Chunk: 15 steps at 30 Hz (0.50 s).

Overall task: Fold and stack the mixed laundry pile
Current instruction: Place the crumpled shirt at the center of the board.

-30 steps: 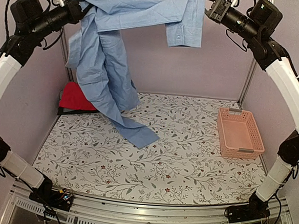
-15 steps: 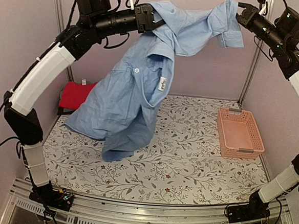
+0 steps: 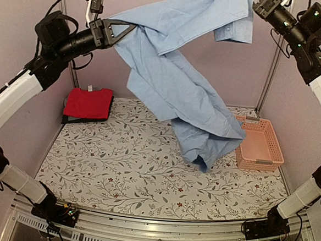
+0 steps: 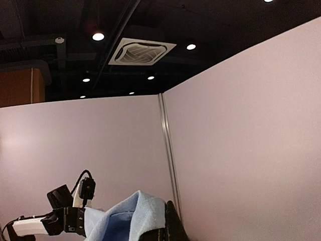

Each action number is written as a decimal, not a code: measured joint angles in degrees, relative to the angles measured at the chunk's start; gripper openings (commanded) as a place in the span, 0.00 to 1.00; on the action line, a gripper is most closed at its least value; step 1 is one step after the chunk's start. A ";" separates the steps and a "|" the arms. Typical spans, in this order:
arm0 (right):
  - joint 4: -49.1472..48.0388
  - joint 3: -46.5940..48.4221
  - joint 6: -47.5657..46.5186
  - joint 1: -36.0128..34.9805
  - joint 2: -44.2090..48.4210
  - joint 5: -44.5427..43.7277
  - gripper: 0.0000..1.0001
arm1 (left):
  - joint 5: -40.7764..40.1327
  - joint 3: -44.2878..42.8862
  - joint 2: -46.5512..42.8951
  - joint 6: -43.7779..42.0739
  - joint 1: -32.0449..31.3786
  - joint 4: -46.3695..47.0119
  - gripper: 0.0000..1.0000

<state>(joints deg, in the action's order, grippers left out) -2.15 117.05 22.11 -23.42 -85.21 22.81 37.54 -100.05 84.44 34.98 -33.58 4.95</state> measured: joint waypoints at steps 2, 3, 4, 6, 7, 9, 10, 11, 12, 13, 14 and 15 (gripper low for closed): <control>-0.96 0.98 1.66 -3.67 -4.61 2.60 0.00 | 0.39 15.13 -8.15 2.93 6.05 2.91 0.24; -1.29 1.84 2.49 -5.40 -7.98 3.58 0.00 | 0.33 20.79 -10.80 3.65 8.35 3.08 0.37; -1.29 2.78 3.34 -6.93 -11.21 4.52 0.00 | -0.37 27.43 -13.35 4.79 10.93 3.80 0.47; -0.70 6.51 5.62 -9.99 -19.41 6.69 0.00 | -2.25 41.81 -16.63 7.28 15.54 1.31 0.70; -0.15 8.72 6.69 -11.17 -23.67 7.85 0.00 | -2.69 44.24 -16.65 7.21 18.10 0.07 0.82; 1.42 13.03 8.28 -13.27 -31.34 9.70 0.00 | -5.07 51.67 -16.59 8.15 22.40 -3.56 0.99; 2.51 14.51 8.68 -14.27 -34.86 10.67 0.00 | -6.45 54.66 -16.96 8.15 24.37 -5.84 1.00; 3.80 15.08 8.90 -15.08 -37.97 11.61 0.00 | -8.55 56.96 -17.59 8.04 26.21 -8.61 1.00; 5.38 15.26 8.94 -15.67 -40.54 12.37 0.00 | -9.60 57.59 -18.29 7.56 26.80 -9.99 1.00; 7.04 15.26 8.74 -16.11 -43.01 13.03 0.00 | -10.73 57.81 -19.39 6.78 26.95 -11.17 1.00; 8.70 15.02 8.52 -16.39 -45.18 13.77 0.00 | -11.47 57.70 -20.81 5.81 26.82 -11.34 0.99; 10.54 14.73 8.22 -16.76 -47.12 14.51 0.00 | -11.67 57.40 -21.73 5.09 26.71 -11.30 1.00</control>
<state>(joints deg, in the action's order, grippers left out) 8.38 131.79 30.33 -40.18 -132.33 37.32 25.87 -42.65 62.72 40.07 -6.87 -6.35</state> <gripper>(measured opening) 0.004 0.995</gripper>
